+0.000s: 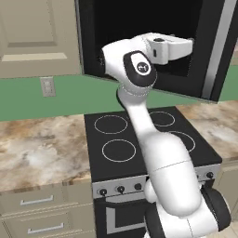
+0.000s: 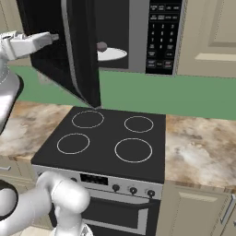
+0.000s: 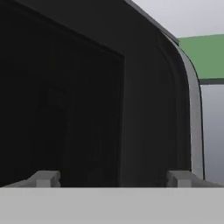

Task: Close the microwave door.

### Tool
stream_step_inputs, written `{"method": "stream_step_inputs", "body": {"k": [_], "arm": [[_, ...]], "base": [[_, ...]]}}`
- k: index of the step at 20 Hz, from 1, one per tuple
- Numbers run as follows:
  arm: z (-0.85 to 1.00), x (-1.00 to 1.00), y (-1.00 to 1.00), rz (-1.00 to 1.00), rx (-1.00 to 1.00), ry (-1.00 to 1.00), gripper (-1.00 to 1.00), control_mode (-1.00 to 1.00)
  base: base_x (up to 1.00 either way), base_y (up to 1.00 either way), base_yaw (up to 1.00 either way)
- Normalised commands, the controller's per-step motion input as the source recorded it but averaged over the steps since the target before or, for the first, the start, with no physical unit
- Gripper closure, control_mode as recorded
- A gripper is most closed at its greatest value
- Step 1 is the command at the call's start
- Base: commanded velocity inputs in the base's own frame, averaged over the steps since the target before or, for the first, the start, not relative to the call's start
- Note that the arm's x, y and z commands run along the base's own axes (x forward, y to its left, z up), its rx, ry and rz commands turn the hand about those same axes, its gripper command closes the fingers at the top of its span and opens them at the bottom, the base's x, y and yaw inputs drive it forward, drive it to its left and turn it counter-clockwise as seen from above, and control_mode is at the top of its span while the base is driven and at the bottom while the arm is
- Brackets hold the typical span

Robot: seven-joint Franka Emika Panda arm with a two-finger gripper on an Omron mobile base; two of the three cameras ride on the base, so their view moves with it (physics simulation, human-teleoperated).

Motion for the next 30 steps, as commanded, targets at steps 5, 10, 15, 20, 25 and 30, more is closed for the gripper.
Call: {"method": "stream_step_inputs", "body": {"k": [5, 10, 15, 20, 25, 30], "arm": [[-0.03, 1.00, -1.00, 0.28, 0.10, 0.10, -1.00, -1.00], [0.00, 1.00, -0.94, 0.30, 0.13, 0.22, -1.00, -1.00], [0.00, 1.00, -0.31, 0.45, 0.18, 0.23, -1.00, -1.00], [0.00, 1.00, -0.16, 0.50, 0.18, 0.14, -1.00, -1.00], [-0.03, 1.00, -0.08, 0.35, 0.10, 0.03, -1.00, -1.00], [-0.17, 0.80, 0.01, 0.21, 0.01, -0.05, -1.00, -1.00]], "base": [[0.00, 0.00, 0.00], [0.00, 0.00, 0.00], [0.00, 0.00, 0.00], [0.00, 0.00, 0.00], [0.00, 0.00, 0.00], [0.00, 0.00, 0.00]]}}
